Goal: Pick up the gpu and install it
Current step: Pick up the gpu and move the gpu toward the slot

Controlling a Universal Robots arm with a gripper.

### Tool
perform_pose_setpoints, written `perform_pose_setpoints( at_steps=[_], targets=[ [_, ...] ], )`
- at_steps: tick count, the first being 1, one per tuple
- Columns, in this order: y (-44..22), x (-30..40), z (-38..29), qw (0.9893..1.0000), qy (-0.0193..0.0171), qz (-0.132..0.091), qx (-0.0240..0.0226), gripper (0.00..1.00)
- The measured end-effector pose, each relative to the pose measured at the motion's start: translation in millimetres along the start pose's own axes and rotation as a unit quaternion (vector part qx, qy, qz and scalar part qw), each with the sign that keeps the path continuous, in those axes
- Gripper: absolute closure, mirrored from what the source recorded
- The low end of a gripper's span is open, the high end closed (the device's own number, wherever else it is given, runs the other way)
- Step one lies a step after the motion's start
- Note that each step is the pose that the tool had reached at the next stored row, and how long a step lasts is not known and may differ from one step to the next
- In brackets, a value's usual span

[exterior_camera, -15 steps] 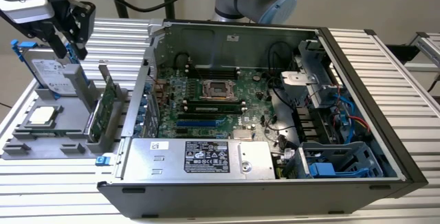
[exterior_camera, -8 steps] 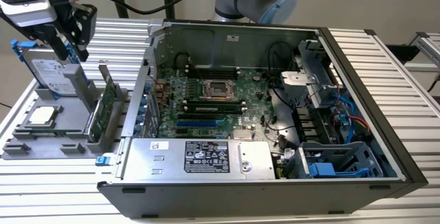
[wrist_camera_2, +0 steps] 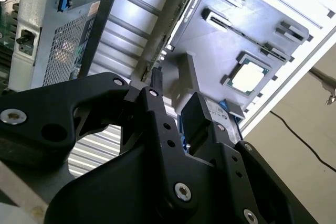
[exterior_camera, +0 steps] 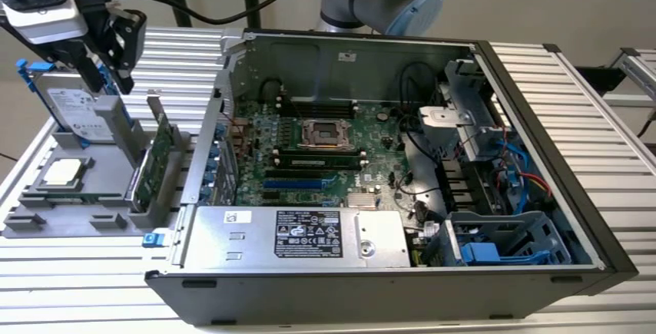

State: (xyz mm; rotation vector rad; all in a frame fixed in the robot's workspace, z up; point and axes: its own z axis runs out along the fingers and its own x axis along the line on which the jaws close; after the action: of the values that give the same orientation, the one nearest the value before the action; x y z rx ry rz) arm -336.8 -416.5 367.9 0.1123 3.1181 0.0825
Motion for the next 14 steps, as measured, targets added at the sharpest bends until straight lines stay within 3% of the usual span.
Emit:
perform_pose_setpoints(
  at_steps=[14],
  targets=[
    [-0.2,-0.4,3.6,1.0,0.0,0.0,0.0,0.0]
  ],
)
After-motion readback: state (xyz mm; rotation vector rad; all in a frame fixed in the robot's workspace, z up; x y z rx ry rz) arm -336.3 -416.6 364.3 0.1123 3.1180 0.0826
